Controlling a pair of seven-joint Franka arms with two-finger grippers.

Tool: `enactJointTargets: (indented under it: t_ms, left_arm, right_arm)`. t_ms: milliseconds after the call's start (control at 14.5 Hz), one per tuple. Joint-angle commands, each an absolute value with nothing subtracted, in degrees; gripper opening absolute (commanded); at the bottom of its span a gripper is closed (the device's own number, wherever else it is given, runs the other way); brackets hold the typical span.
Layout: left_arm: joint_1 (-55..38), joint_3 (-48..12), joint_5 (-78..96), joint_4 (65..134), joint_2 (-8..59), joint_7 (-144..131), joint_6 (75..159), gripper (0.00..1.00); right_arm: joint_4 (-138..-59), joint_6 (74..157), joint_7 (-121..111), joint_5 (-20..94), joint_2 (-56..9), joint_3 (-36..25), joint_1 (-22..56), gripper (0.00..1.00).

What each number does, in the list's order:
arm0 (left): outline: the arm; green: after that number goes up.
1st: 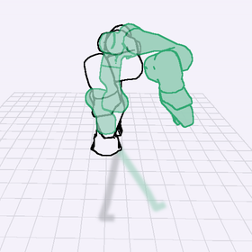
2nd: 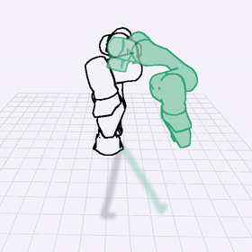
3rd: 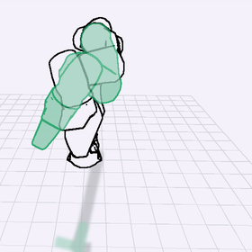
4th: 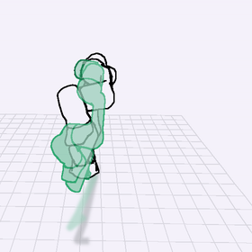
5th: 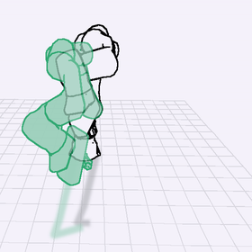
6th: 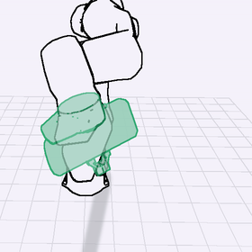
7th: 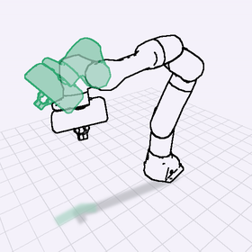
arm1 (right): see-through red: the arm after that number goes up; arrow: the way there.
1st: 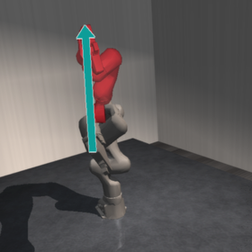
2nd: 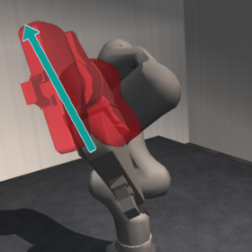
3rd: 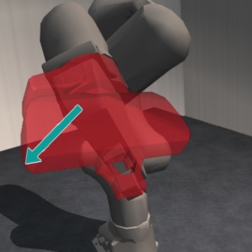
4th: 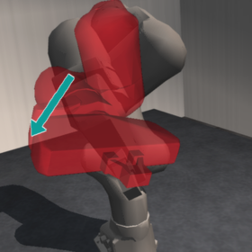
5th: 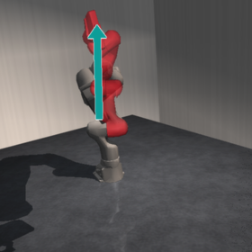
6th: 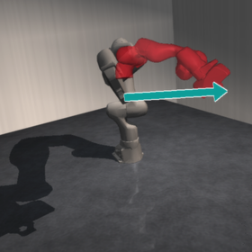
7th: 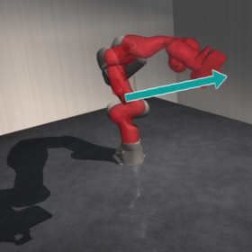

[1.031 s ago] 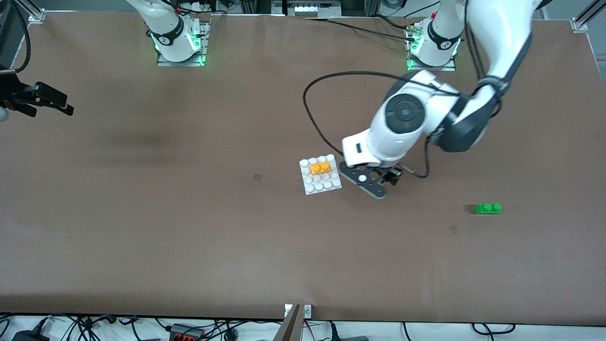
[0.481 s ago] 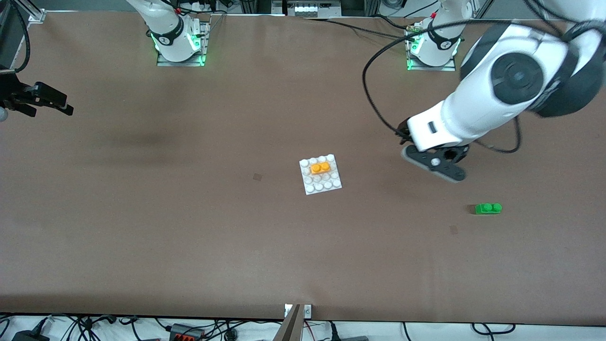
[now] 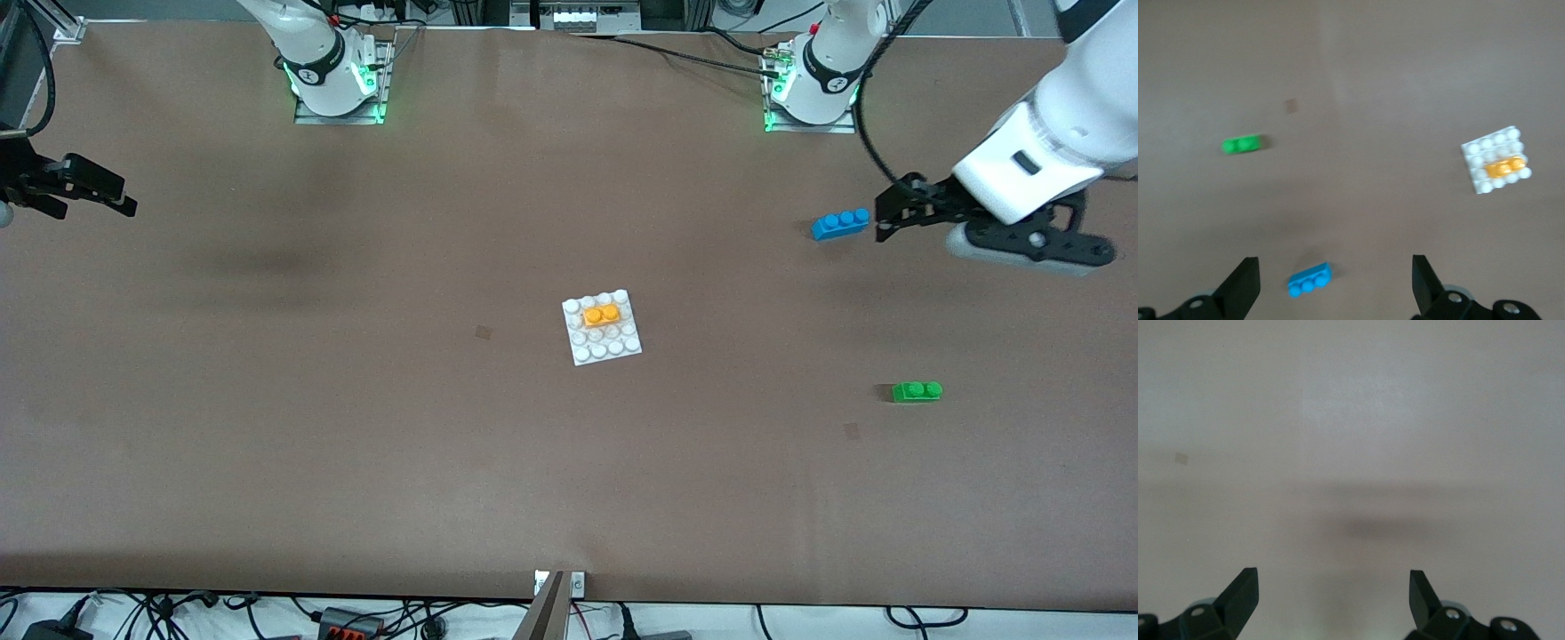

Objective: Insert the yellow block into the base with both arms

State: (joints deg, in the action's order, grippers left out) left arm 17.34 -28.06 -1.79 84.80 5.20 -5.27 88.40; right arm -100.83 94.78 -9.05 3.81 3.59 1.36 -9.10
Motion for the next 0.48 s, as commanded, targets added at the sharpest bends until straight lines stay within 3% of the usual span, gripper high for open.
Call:
enactJointTargets:
  t_ms: [0,412]
  left_arm:
    - [13.36,-20.49,-0.35,93.15,-0.78,-4.66,89.3,1.0]
    - [8.61,-16.35,3.33,94.04,-1.58,-5.27,88.59,1.0]
  right_arm:
    - [-99.84,93.6,-9.76,4.75,3.52,1.32,-9.32,1.0]
    - [-99.84,93.52,-9.76,4.75,3.52,1.32,-9.32,1.0]
